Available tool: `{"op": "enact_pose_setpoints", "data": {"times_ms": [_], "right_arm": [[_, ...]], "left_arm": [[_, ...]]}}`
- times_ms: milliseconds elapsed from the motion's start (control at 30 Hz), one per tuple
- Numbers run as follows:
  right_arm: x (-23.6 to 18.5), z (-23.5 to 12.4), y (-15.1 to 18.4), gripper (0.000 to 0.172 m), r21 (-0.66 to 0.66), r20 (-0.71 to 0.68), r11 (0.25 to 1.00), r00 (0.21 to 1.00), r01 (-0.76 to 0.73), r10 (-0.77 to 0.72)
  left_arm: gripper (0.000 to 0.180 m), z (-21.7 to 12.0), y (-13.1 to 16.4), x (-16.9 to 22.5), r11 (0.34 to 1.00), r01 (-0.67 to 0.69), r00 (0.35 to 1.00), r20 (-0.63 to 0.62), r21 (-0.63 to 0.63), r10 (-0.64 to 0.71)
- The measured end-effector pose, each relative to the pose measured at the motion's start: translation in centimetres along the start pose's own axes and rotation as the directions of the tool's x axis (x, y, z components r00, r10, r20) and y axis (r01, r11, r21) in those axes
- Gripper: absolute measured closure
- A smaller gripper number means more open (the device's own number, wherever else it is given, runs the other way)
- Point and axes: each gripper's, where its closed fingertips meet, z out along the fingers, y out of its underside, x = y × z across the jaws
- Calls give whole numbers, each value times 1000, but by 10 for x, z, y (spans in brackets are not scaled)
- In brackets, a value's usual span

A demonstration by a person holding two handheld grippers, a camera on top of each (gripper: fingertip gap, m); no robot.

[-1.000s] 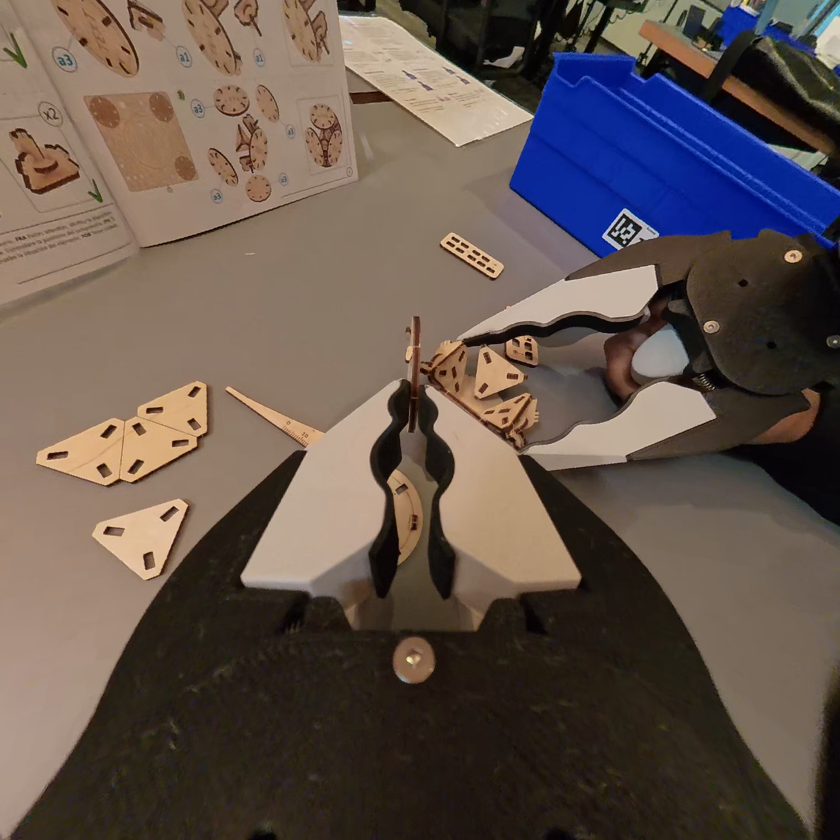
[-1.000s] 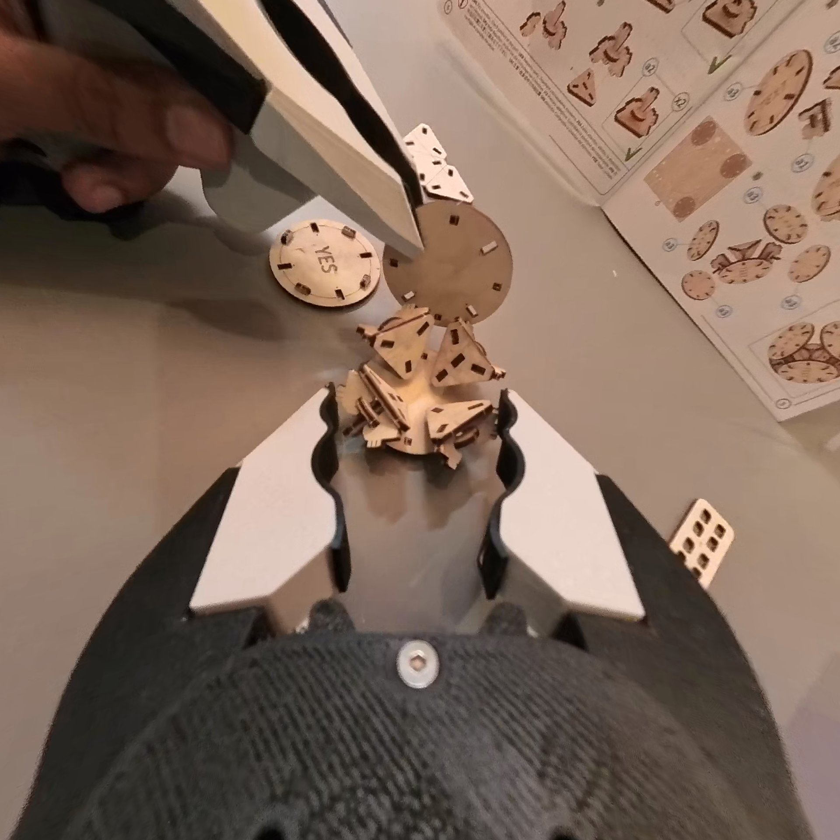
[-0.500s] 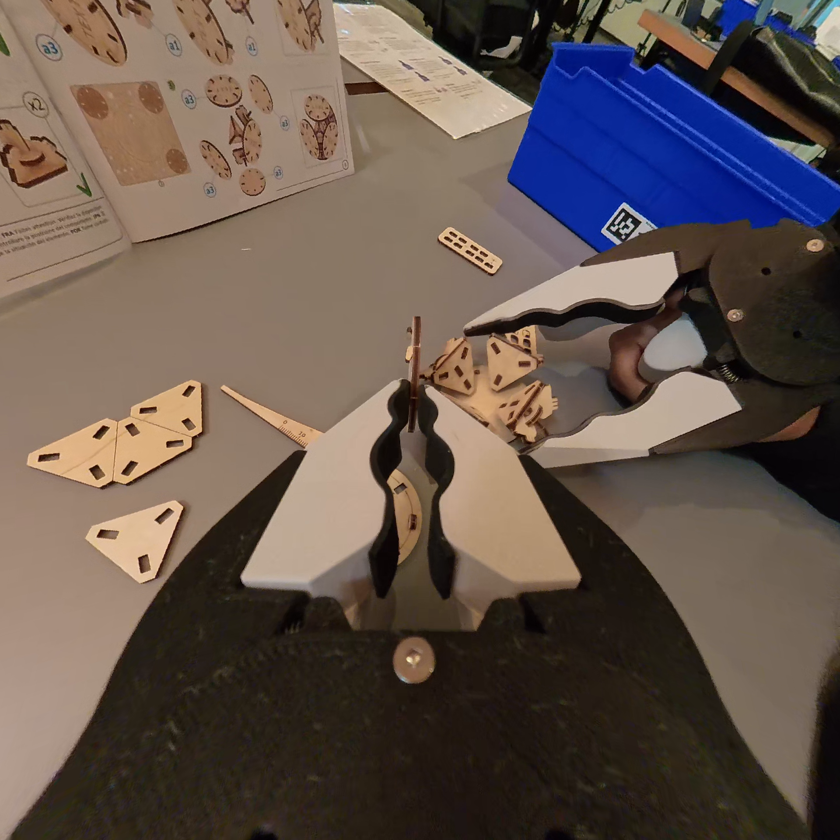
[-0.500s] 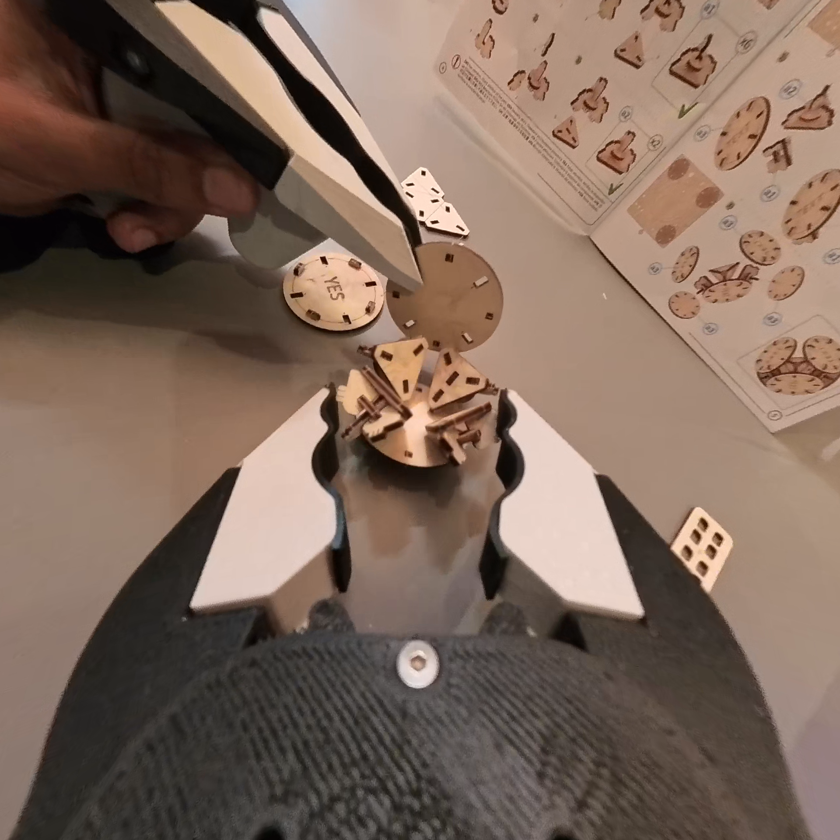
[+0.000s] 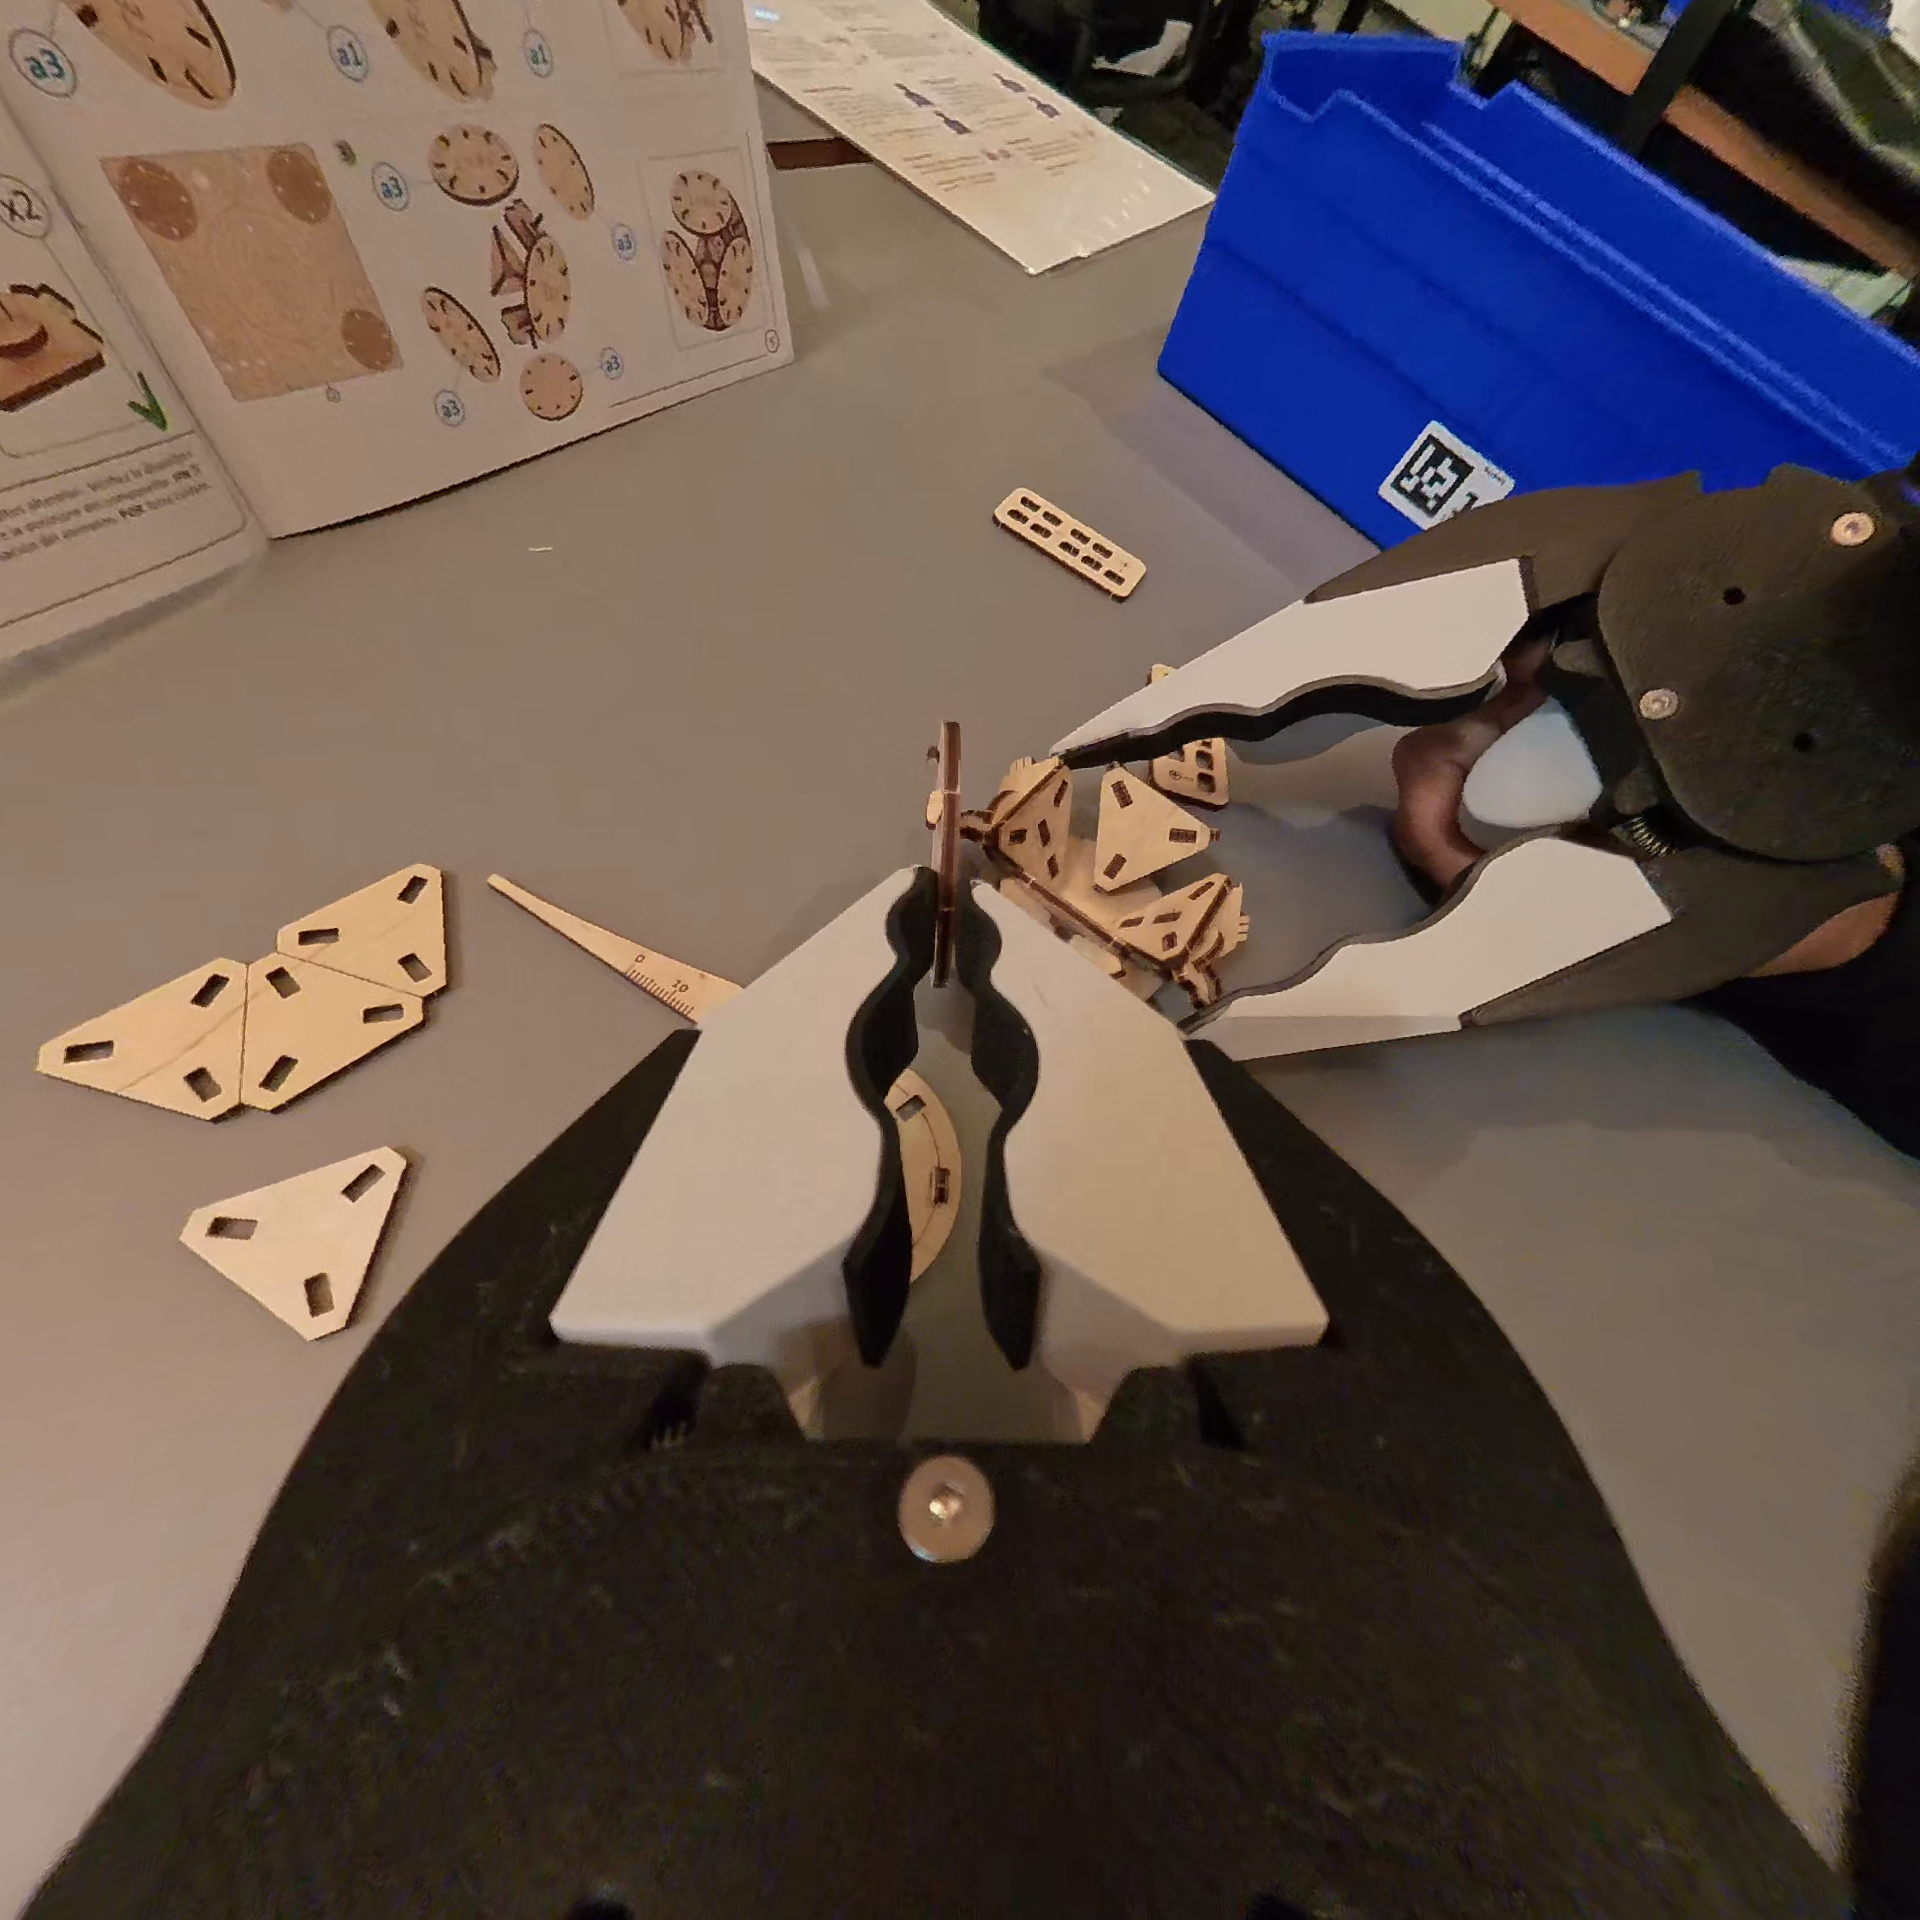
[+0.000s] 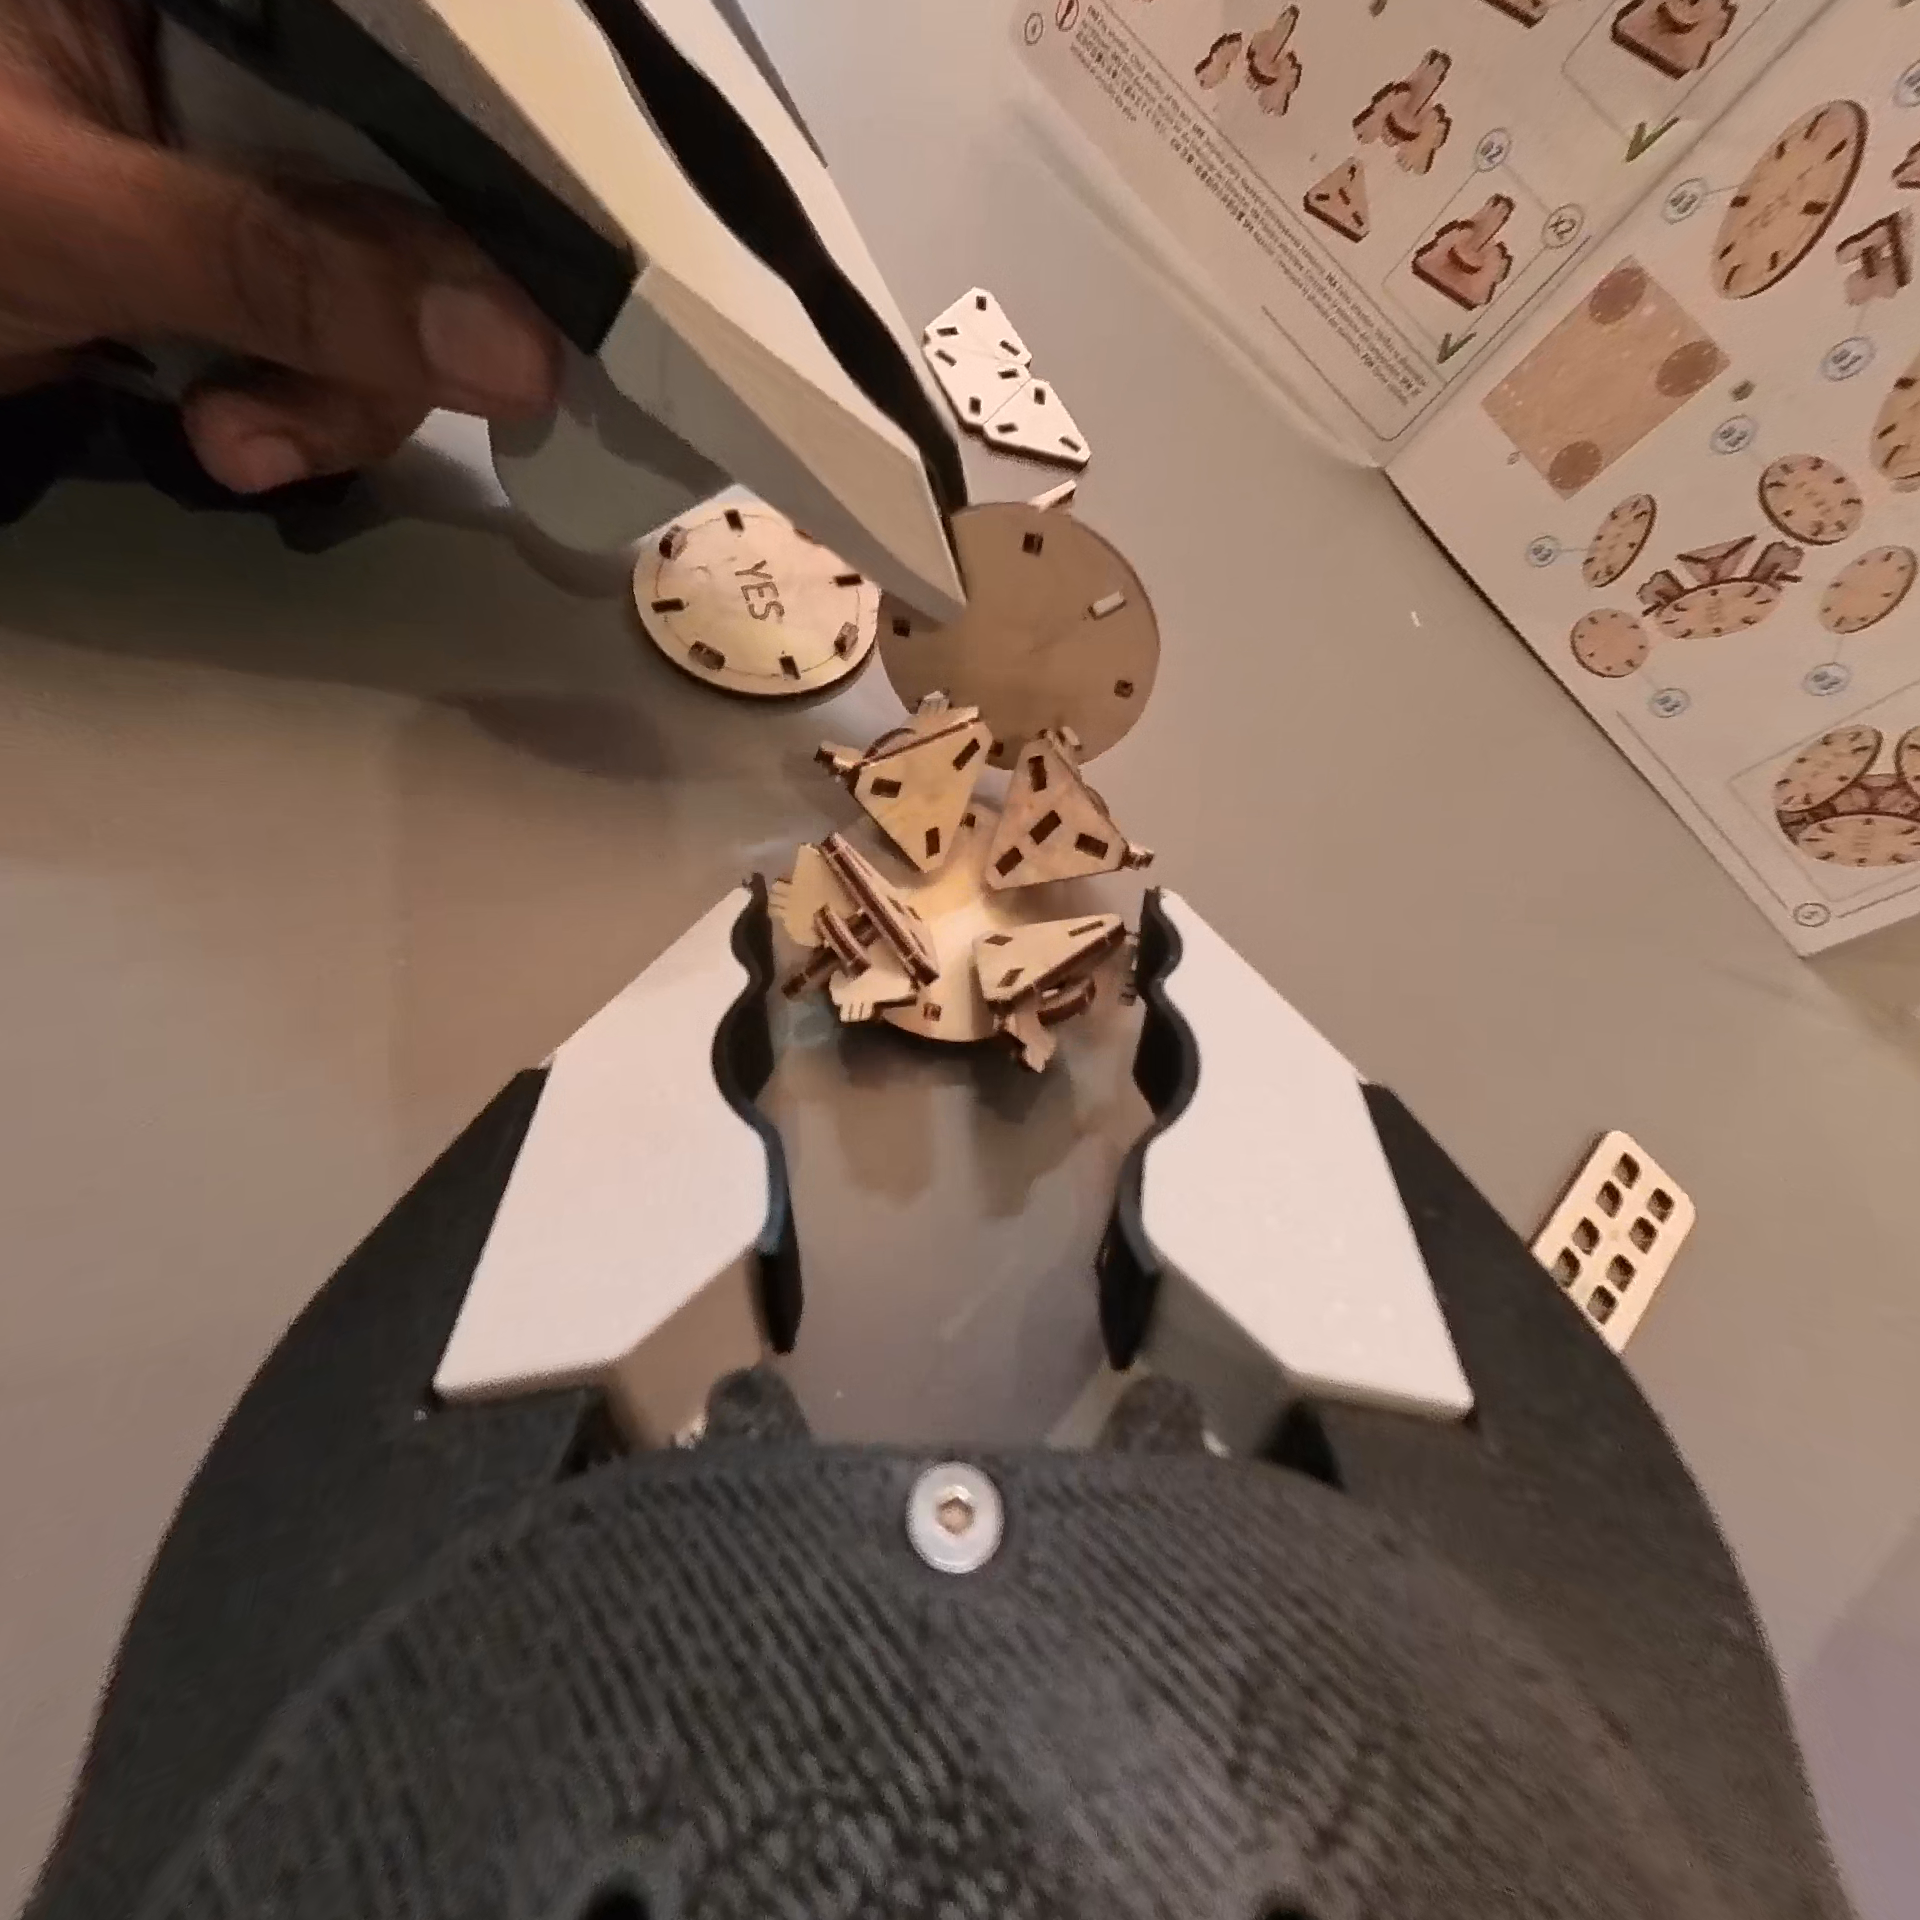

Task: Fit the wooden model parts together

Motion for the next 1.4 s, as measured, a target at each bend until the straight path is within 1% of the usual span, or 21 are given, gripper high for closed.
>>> {"op": "enact_pose_setpoints", "data": {"times_ms": [200,333,733,1133,1233,1367,1400], "right_arm": [[0,0,0,102,0,0,1000,1000,1,-1],[0,0,0,102,0,-1,1000,1000,2,-2],[-1,0,0,102,3,9,1000,1000,-4,4],[-3,-1,0,102,6,21,1000,1000,-21,21],[-8,-4,0,97,8,60,1000,998,-30,29],[-7,-16,-3,79,31,143,996,987,-82,77],[-3,-20,-6,82,53,155,993,983,-108,99]], "left_arm": [[180,1,1,2,994,-103,993,49,-18,104],[180,1,1,4,990,-142,988,60,-20,143],[180,1,1,5,993,-120,992,32,-17,120],[180,2,2,7,990,-142,989,37,-26,143],[180,2,3,9,988,-154,987,29,-27,155],[180,2,2,10,988,-150,988,19,-23,150],[180,2,3,10,989,-148,989,17,-23,148]]}}
